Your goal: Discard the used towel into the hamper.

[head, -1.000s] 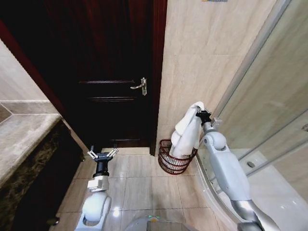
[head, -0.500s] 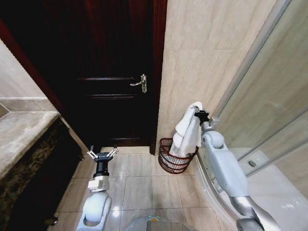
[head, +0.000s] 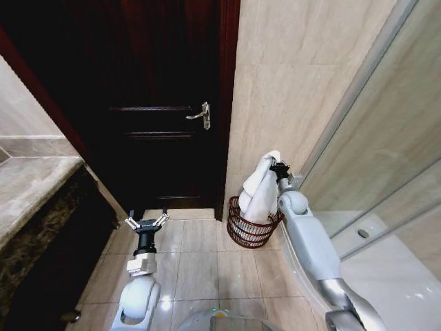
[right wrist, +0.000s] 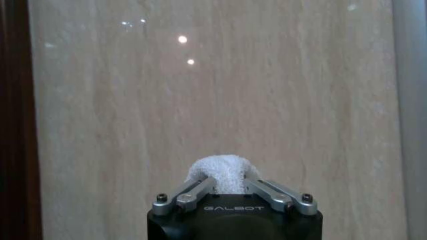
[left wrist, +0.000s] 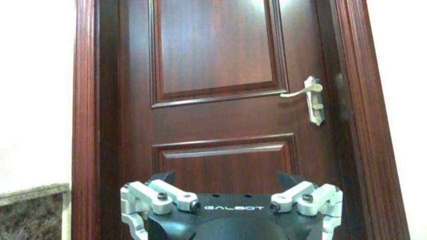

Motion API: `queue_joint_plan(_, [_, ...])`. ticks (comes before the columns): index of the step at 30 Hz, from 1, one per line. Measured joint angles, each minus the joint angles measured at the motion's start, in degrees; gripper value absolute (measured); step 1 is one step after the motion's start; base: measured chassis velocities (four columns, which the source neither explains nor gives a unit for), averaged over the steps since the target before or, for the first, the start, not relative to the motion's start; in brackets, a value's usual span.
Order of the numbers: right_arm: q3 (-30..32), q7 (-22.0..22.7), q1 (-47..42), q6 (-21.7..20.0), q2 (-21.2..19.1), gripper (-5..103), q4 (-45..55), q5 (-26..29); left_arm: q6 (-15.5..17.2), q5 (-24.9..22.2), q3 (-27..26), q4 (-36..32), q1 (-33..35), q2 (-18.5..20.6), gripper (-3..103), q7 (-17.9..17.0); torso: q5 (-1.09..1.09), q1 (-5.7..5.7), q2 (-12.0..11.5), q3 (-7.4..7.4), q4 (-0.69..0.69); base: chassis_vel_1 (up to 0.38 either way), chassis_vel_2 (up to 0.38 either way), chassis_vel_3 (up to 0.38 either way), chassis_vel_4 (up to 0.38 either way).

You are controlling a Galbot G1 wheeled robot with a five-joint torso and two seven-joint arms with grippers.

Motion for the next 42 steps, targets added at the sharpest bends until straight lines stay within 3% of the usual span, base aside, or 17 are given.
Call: queue_joint_plan(42, [2.4,0.3,-1.7,1.0,2.1,4,-2.7,-3.5,-2.5,-3.2,-1.5,1.5,-0.6,0.3,100,0.1,0.00,-4.58,-10.8,-6.27,0.00,0.000,0.000,0.000,0.000])
